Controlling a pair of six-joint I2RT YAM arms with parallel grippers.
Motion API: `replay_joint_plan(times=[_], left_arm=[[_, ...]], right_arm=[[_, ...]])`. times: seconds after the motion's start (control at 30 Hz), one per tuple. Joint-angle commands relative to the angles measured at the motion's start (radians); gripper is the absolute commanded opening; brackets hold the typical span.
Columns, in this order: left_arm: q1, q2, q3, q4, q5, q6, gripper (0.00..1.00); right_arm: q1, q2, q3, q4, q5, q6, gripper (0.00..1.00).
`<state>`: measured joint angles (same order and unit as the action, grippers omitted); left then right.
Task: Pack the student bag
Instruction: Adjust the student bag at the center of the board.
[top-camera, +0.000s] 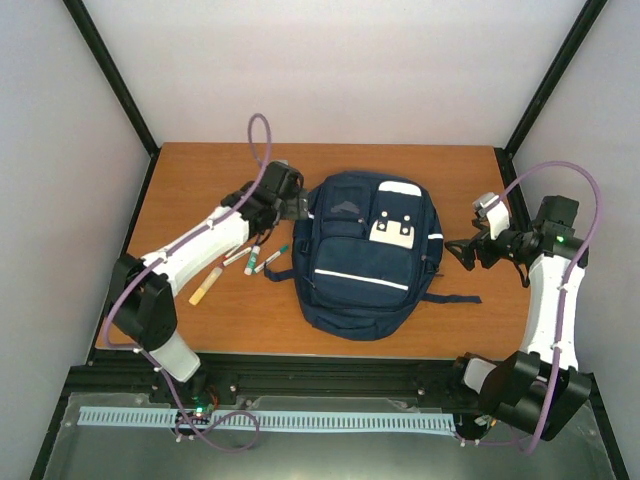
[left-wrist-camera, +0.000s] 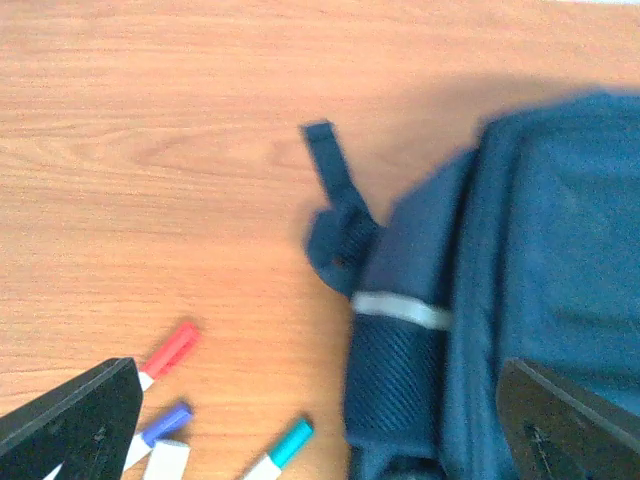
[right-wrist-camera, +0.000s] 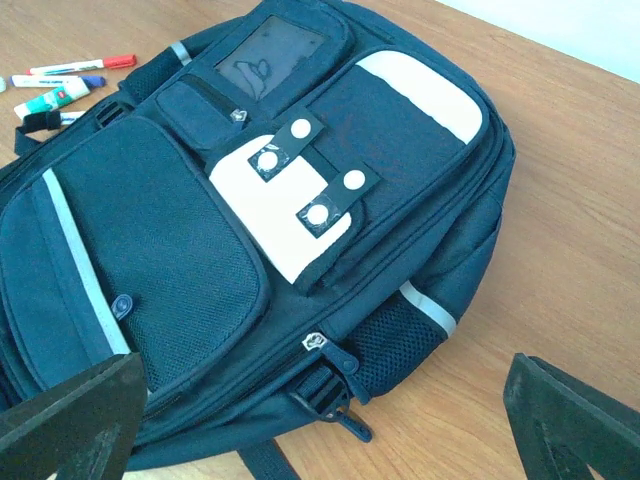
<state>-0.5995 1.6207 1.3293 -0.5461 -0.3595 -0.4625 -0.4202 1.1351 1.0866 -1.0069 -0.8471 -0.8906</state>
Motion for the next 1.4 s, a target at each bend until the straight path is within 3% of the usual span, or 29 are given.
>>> replay_joint_plan(times=[0.0, 0.07, 0.17, 0.3, 0.43, 0.53, 0.77, 0.93, 1.07, 1.13, 1.2, 1.37], left_arm=[[0.114, 0.083, 0.132, -0.094, -0.123, -0.199, 1.0], [0.166, 0.189, 0.24, -0.201, -0.009, -0.161, 1.0], [0.19, 0.31, 0.311, -0.199, 0.127, -0.076, 1.0], [0.197, 0.31, 0.169, 0.089, 0.287, -0.058, 1.0], [0.195, 0.357, 0.159, 0.218, 0.543, -0.046, 0.86], [0.179, 0.394, 0.169, 0.276, 0.62, -0.069, 0.84], [0.104, 0.558, 0.375, 0.252, 0.661, -0.037, 0.82], [0.029, 0.721, 0.631, 0.17, 0.708, 0.001, 0.78], [-0.019, 0.787, 0.849, 0.013, 0.519, 0.023, 0.8], [-0.013, 0.757, 0.873, -0.029, 0.415, 0.005, 0.82], [-0.002, 0.681, 0.835, -0.043, 0.345, -0.013, 0.99], [0.004, 0.494, 0.789, -0.192, 0.224, 0.034, 1.0]], right_arm=[[0.004, 0.005, -0.02, 0.085, -0.036, 0.076, 1.0], [0.004, 0.019, -0.019, 0.126, -0.004, 0.138, 1.0], [0.007, 0.068, 0.017, 0.102, 0.018, 0.122, 1.0], [0.008, 0.13, 0.07, -0.067, -0.031, -0.046, 1.0], [0.007, 0.118, 0.021, 0.017, 0.011, 0.021, 1.0], [0.008, 0.097, 0.0, 0.013, -0.003, -0.016, 1.0], [0.008, 0.101, -0.048, 0.176, 0.152, 0.183, 1.0], [0.007, 0.158, -0.041, 0.159, 0.163, 0.159, 1.0], [0.012, 0.216, -0.012, 0.065, 0.066, 0.132, 1.0], [0.019, 0.256, 0.02, -0.002, 0.011, 0.1, 0.96], [0.025, 0.251, 0.022, -0.03, -0.027, 0.063, 0.93], [0.087, 0.166, -0.047, 0.032, -0.003, 0.076, 0.92]])
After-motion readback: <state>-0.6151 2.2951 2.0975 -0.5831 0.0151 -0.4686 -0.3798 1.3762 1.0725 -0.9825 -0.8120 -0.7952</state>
